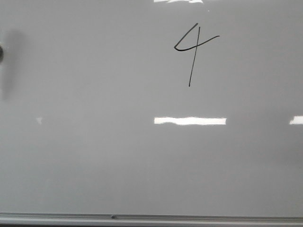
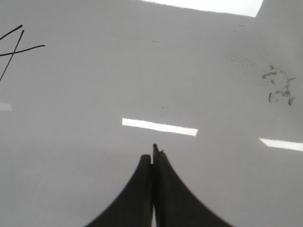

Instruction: Write number 4 on whiteboard

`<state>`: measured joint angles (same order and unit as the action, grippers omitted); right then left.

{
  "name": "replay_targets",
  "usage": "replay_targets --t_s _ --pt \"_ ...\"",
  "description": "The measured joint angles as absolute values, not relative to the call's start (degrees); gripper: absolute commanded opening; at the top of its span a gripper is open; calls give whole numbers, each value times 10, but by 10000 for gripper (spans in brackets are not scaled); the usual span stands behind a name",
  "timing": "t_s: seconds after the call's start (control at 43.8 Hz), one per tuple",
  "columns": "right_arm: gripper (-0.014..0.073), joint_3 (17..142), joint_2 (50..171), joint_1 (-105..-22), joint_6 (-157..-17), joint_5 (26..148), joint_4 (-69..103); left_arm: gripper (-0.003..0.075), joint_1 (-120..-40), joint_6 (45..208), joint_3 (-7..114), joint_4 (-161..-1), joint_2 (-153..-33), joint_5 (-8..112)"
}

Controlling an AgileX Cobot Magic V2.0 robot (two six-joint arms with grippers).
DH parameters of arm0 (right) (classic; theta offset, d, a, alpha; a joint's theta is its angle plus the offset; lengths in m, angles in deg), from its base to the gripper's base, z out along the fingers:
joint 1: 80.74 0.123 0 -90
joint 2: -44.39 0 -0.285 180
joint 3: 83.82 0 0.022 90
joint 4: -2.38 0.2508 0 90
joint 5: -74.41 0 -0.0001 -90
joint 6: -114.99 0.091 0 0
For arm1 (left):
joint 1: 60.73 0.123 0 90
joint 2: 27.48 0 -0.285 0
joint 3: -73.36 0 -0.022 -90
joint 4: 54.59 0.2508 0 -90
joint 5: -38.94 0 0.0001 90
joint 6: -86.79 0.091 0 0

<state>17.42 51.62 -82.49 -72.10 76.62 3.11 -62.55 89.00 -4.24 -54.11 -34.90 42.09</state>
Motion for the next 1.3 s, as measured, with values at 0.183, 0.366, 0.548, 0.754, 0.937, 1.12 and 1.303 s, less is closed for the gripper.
replay_targets --t_s 0.183,0.366,0.548,0.754,0.937,1.12,1.303 --pt "-69 174 516 -825 -716 766 31 -20 -625 890 -42 -541 -349 421" --pt "-69 174 516 -825 -685 766 32 -20 -625 890 -42 -541 -349 421" --pt "-69 174 516 -829 -670 765 32 -20 -625 890 -42 -541 -349 421" --pt "-69 174 516 -829 -669 765 32 -20 -625 890 -42 -541 -349 421" --pt "-69 174 516 -829 -669 765 32 -20 -625 890 -42 -541 -349 421" --pt "-69 174 516 -829 -667 765 32 -20 -625 890 -42 -541 -349 421" --pt "-69 174 516 -829 -667 765 32 -20 -625 890 -42 -541 -349 421"
